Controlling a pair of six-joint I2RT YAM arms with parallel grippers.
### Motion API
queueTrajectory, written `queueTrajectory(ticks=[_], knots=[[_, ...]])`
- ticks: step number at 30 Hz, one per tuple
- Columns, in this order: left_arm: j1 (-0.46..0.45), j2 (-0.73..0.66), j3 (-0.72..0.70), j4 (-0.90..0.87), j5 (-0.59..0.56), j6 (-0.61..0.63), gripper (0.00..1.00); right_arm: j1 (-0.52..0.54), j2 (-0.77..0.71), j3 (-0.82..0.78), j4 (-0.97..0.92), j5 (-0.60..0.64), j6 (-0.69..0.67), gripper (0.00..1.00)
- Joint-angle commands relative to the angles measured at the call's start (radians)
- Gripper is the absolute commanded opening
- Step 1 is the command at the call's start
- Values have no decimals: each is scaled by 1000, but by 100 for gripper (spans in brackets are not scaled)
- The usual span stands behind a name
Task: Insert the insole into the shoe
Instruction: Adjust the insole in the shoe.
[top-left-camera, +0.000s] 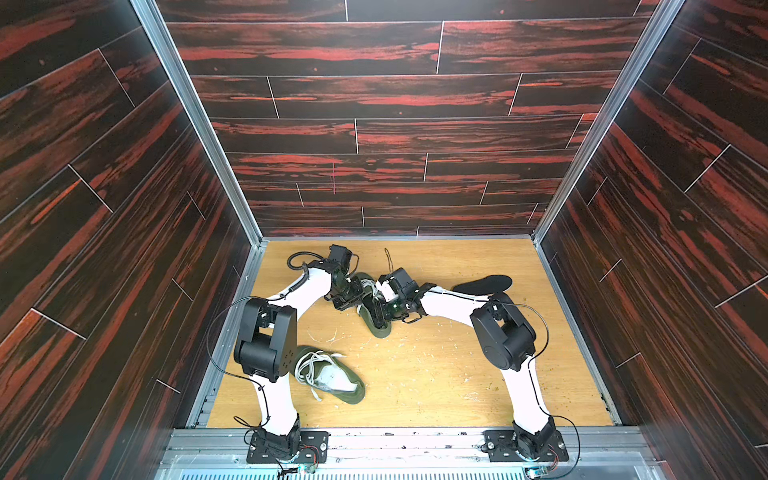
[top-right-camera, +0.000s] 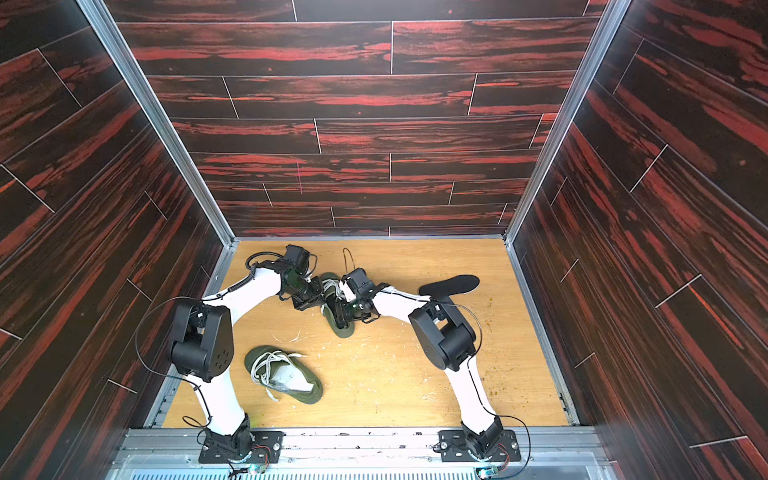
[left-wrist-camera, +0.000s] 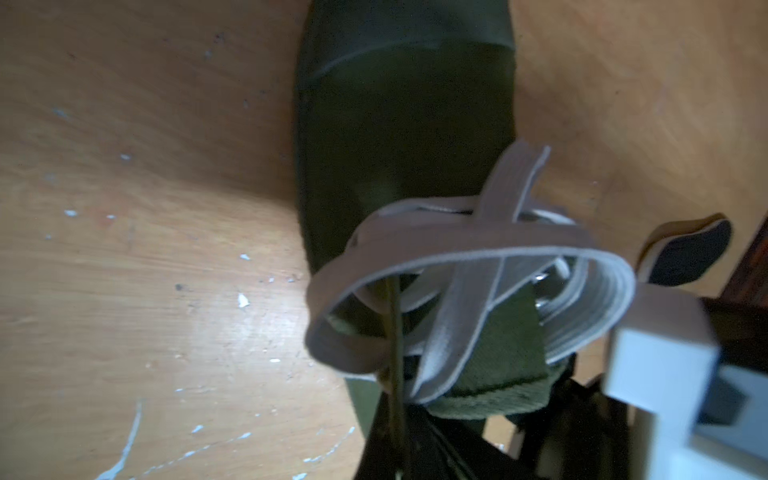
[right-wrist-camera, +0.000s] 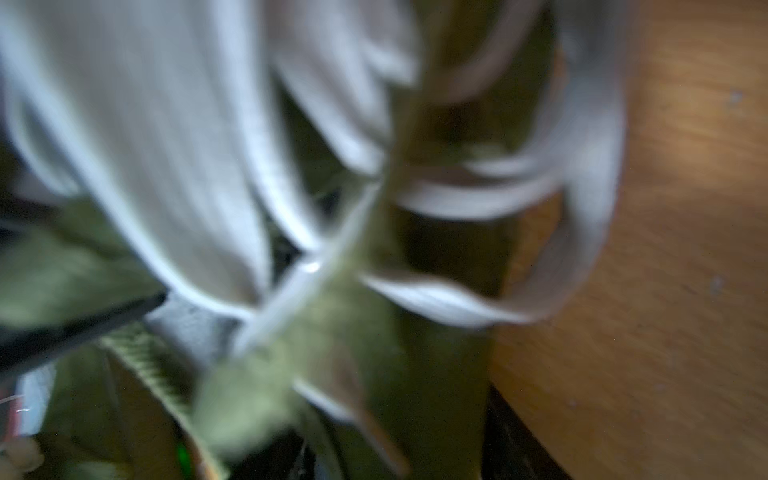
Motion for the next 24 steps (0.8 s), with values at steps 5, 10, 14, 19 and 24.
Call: queueTrajectory(ticks=[5,10,14,19,24], knots=[[27,-112,31,88,150,-108,0,35,69,-62,-111,139,21,55],[65,-129,37,14,109,-72,0,28,50,-106,-90,174,47,55],[78,-129,24,-47,36,-30,0,10,24,-134,-56,136,72,56],[88,-169,-29,-24,6,-47,0,-28,-24,-144,-18,59,100,57],[127,-202,-56,-2,25,-54,0,-61,-14,-149,-42,97,85,56]])
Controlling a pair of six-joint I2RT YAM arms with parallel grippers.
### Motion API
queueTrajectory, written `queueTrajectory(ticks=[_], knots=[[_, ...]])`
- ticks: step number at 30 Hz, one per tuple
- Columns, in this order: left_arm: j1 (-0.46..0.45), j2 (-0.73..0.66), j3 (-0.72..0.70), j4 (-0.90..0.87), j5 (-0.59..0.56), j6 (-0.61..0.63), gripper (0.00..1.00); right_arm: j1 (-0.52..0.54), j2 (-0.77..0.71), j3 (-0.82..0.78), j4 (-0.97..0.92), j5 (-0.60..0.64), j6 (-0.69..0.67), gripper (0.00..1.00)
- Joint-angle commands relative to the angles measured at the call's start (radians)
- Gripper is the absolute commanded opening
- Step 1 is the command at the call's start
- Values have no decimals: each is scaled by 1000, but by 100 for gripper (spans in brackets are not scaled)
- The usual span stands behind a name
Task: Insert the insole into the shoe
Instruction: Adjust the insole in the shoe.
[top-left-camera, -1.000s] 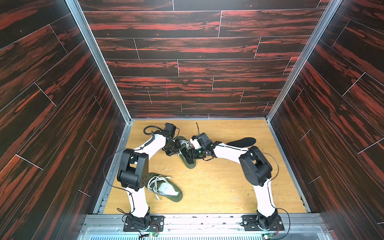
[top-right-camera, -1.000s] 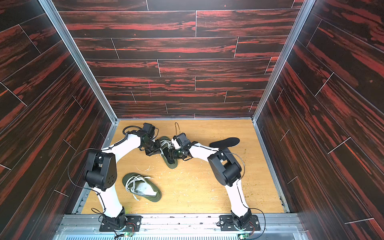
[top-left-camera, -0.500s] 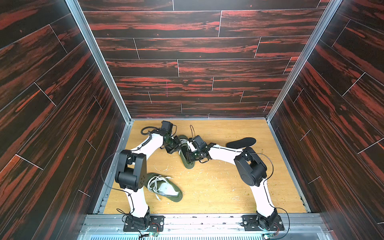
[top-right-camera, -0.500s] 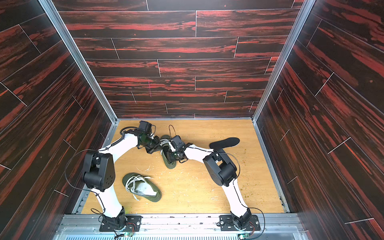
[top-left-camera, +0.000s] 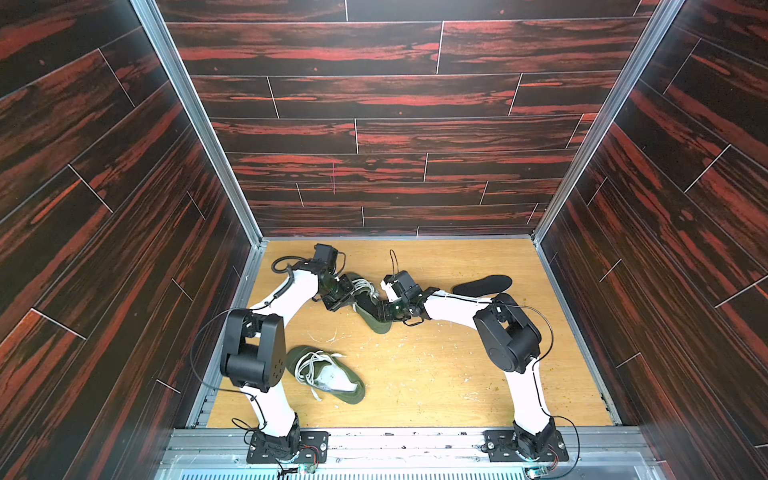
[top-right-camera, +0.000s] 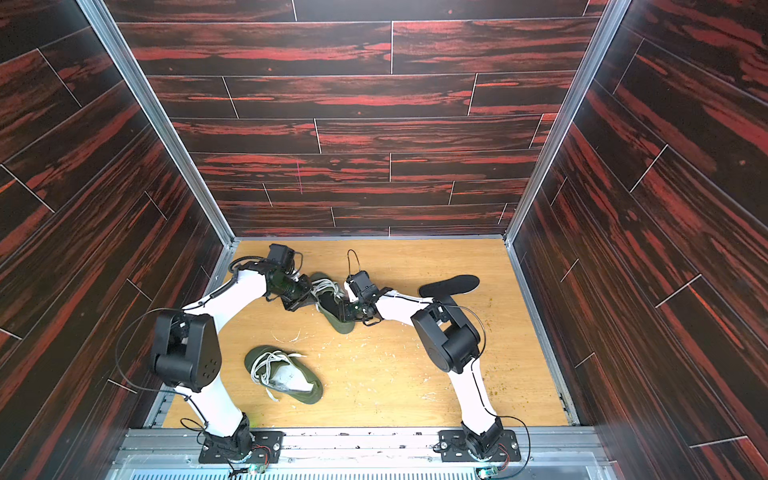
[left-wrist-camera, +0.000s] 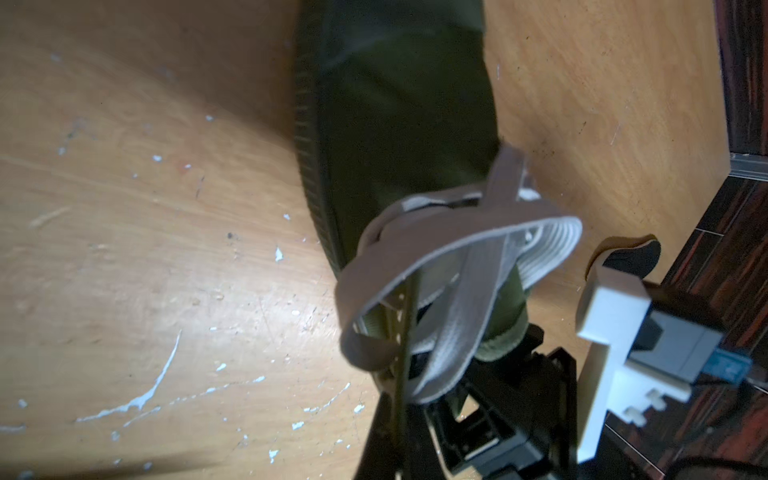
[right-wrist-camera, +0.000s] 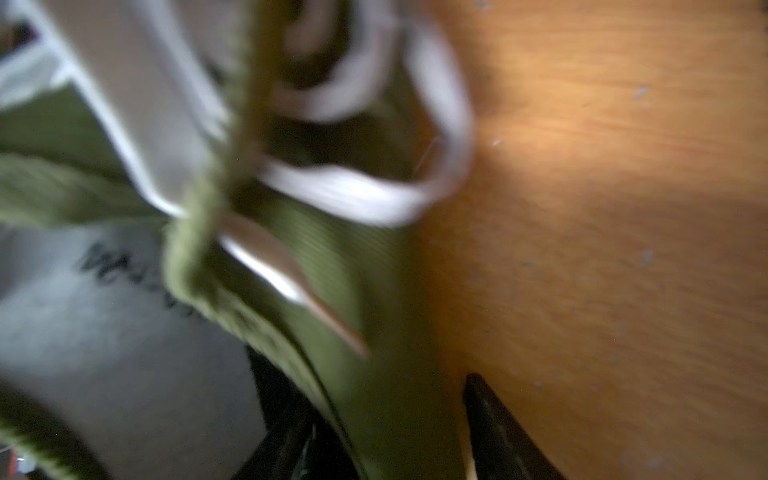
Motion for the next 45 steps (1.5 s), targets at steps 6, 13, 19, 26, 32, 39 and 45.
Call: queueTrajectory(ticks=[6,13,19,26,32,39,45], knots=[[31,-50,53,-60,-32,87,0,-45,21,-54,-143,91,-37,56],[-36,10,62,-67,-79,101,0,-38,-11,71,-215,101,-100,58],[-49,41,76,-99,-165,132,0,-36,-67,109,-275,137,-112,54],[-103,57,27,-49,-171,103,0,-38,-82,105,-313,213,-134,37],[-141,87,15,-23,-205,80,0,-53,-116,106,-298,128,-102,33],[-146,117,11,-25,-260,81,0,-112,-213,22,-192,-19,-1,33],[-146,104,8,-3,-247,66,0,-103,-208,56,-269,20,-81,37]])
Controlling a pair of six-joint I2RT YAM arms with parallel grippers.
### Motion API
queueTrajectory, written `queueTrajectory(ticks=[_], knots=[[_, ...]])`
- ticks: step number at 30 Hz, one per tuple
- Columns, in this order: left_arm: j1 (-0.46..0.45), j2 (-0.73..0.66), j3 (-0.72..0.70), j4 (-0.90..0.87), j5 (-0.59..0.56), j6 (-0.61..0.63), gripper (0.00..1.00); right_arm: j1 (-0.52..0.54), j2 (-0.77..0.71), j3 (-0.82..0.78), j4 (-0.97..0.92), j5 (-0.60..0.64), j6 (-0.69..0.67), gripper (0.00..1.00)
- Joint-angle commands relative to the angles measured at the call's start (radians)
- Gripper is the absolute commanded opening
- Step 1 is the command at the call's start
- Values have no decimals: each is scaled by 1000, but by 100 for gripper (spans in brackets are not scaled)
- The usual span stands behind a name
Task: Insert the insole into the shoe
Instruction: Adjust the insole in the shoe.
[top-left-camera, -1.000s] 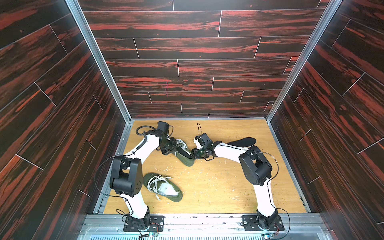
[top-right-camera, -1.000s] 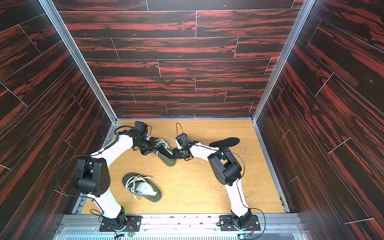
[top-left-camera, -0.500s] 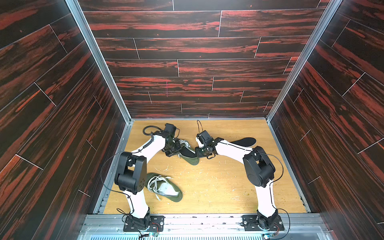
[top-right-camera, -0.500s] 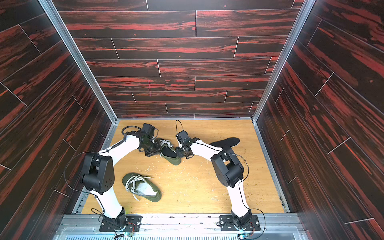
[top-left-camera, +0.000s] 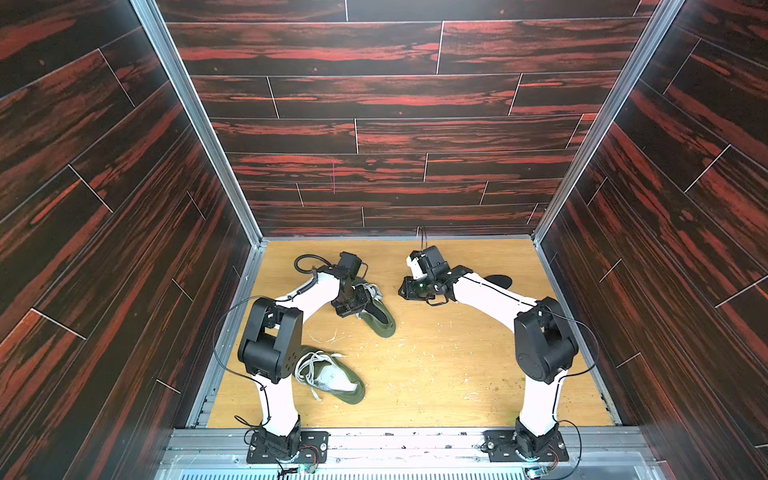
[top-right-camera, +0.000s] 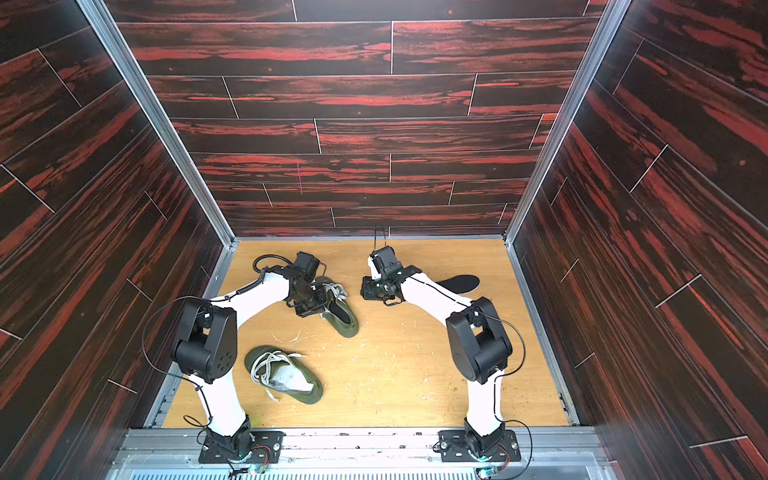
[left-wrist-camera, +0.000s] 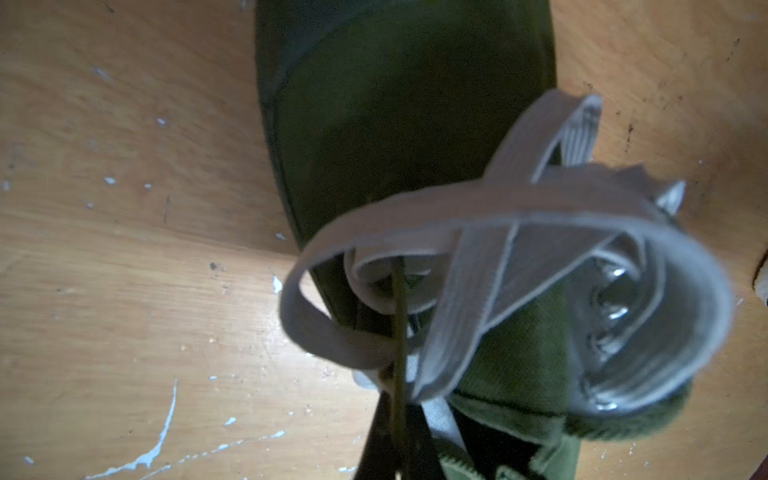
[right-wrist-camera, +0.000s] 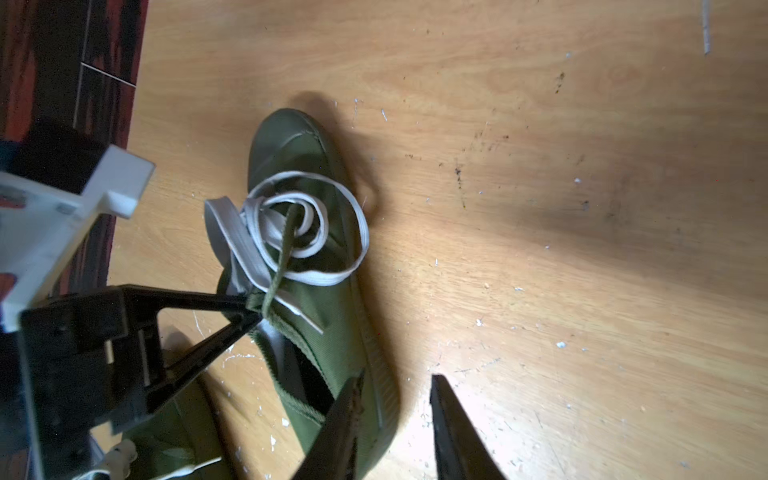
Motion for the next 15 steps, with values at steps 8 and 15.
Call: queueTrajectory(ticks=[8,15], knots=[[2,-14,2,-9,-7,-12,0,127,61,72,-128,51,-147,55],[2,-32,3,-6,1,-18,0,180,182,150,-223,223,-210,55]])
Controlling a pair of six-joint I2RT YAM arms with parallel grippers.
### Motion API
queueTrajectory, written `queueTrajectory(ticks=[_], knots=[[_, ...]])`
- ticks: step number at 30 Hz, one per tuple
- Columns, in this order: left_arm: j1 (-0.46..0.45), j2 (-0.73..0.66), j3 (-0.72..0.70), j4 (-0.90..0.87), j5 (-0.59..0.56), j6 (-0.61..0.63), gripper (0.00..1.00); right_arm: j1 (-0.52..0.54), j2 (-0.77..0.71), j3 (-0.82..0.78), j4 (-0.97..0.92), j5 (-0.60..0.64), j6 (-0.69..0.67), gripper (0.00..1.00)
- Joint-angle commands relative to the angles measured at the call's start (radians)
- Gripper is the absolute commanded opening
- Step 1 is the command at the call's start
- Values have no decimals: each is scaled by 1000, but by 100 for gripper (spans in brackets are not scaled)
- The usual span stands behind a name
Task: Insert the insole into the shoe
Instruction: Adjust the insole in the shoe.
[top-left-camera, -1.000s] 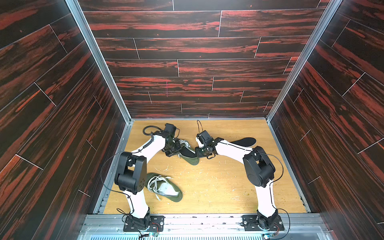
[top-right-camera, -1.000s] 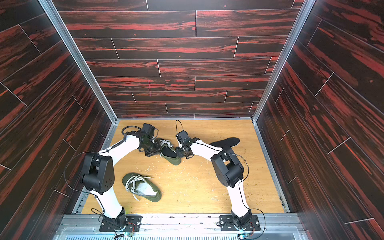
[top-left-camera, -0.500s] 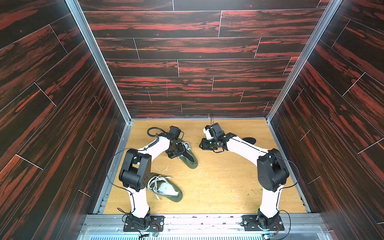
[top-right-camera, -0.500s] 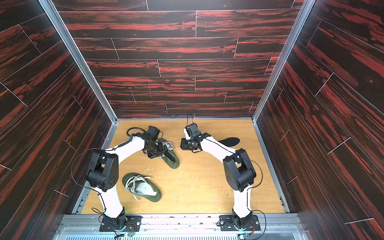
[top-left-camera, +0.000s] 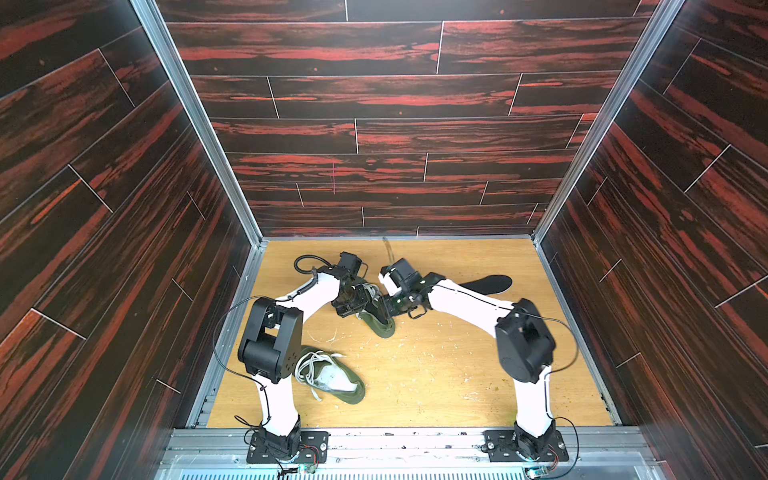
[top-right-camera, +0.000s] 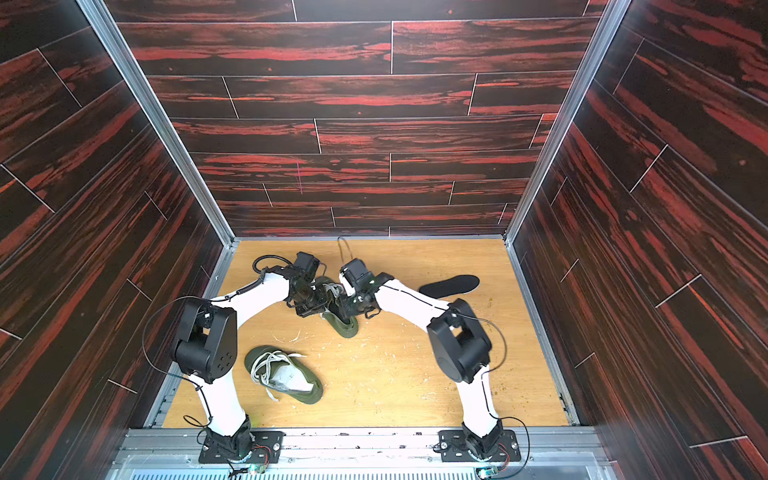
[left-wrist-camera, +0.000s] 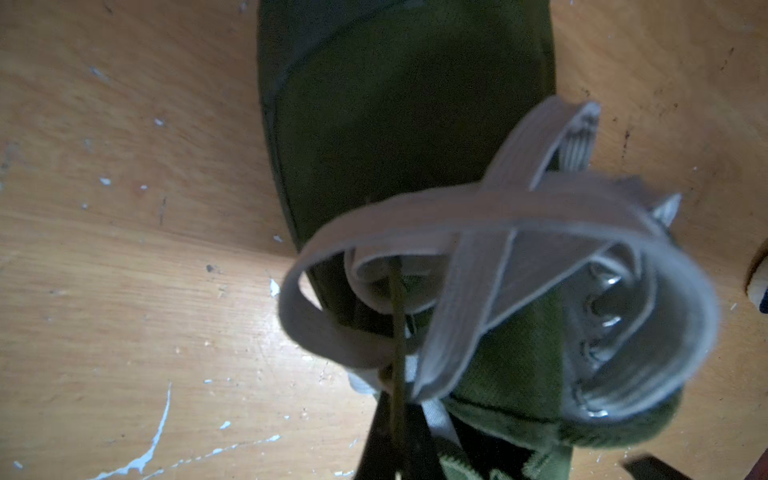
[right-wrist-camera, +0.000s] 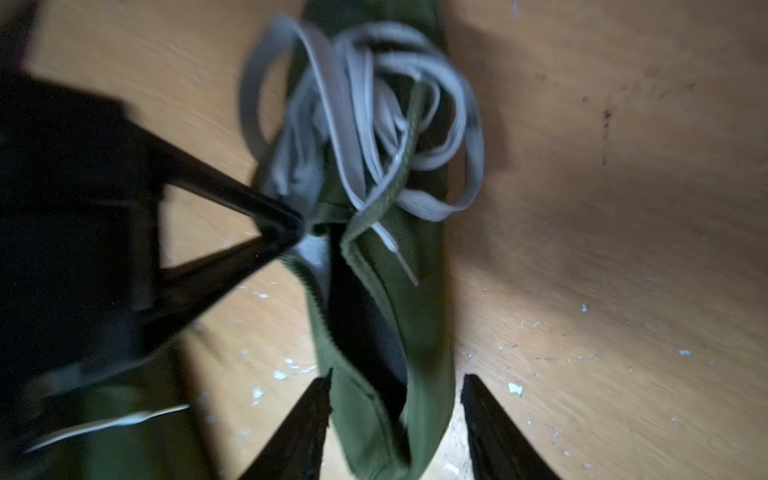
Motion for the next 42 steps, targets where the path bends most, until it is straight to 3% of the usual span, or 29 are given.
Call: queueTrajectory(ticks=[1,4,8,17,21,25,29,36,42], knots=[[2,-35,4,-18,-3,-6,0,2,64,25,-79,114,-46,55],[5,-44,3,-23,-10,-4,0,5,88,35,-92,203,-54,54],[4,-45,5,-49,-54,13,0,5,48,28,-100,311,-32,46],[4,-29,1,-80,-144,45,0,-3,-197,-117,55,390,39,32],[4,-29,-1,-77,-146,45,0,-20,-185,-114,23,375,21,30],[4,-30,2,-73,-136,45,0,-20,-184,-123,53,267,6,30],[4,-26,11,-72,-126,47,0,-14,-180,-125,107,36,-8,45],[5,12,99,-80,-82,81,1,-32,-152,-163,173,-82,77,48],[2,-33,162,-130,-77,100,38,-73,-172,-214,208,-112,116,48]])
